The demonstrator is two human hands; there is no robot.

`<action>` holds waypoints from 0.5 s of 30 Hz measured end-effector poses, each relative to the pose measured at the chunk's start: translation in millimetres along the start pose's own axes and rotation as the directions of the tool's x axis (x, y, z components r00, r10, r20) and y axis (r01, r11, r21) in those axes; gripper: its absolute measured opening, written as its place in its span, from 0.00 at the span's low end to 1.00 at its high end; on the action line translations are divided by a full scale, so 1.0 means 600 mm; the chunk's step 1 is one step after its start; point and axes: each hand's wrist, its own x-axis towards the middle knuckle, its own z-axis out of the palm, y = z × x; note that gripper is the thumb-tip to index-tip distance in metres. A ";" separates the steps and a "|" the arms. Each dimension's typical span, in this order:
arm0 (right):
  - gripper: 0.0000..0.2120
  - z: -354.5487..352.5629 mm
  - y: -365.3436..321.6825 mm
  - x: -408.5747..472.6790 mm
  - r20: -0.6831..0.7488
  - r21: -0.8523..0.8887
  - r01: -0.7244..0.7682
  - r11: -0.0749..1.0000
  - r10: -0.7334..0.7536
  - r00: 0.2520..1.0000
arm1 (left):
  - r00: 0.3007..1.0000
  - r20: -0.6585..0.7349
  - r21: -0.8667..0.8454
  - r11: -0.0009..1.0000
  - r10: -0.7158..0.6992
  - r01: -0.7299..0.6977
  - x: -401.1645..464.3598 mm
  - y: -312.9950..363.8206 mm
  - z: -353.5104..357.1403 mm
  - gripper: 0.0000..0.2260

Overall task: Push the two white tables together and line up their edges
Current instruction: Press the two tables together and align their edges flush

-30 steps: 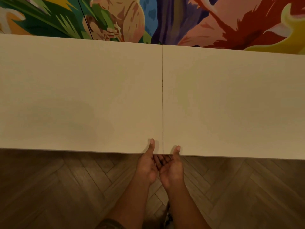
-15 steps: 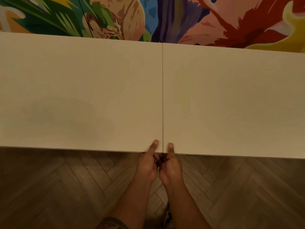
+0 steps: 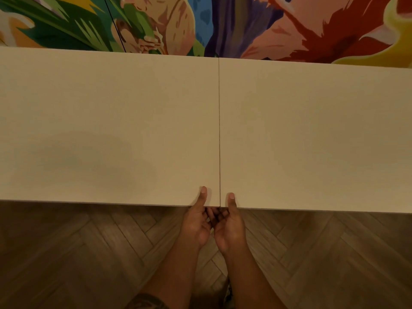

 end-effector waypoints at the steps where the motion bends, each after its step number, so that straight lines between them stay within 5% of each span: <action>1: 0.25 -0.002 0.000 0.001 0.011 -0.009 -0.002 1.000 0.002 1.000 | 1.000 0.008 0.004 1.000 0.007 -0.007 0.001 0.001 -0.001 0.27; 9: 0.25 -0.006 -0.010 -0.001 0.011 -0.159 -0.048 0.986 0.051 0.999 | 0.999 -0.038 0.077 0.997 -0.010 0.013 -0.006 0.007 -0.004 0.30; 15: 0.27 0.006 -0.051 -0.032 0.000 -0.500 -0.163 0.851 0.189 0.982 | 0.978 -0.091 0.389 0.898 -0.186 0.207 -0.035 0.041 0.005 0.34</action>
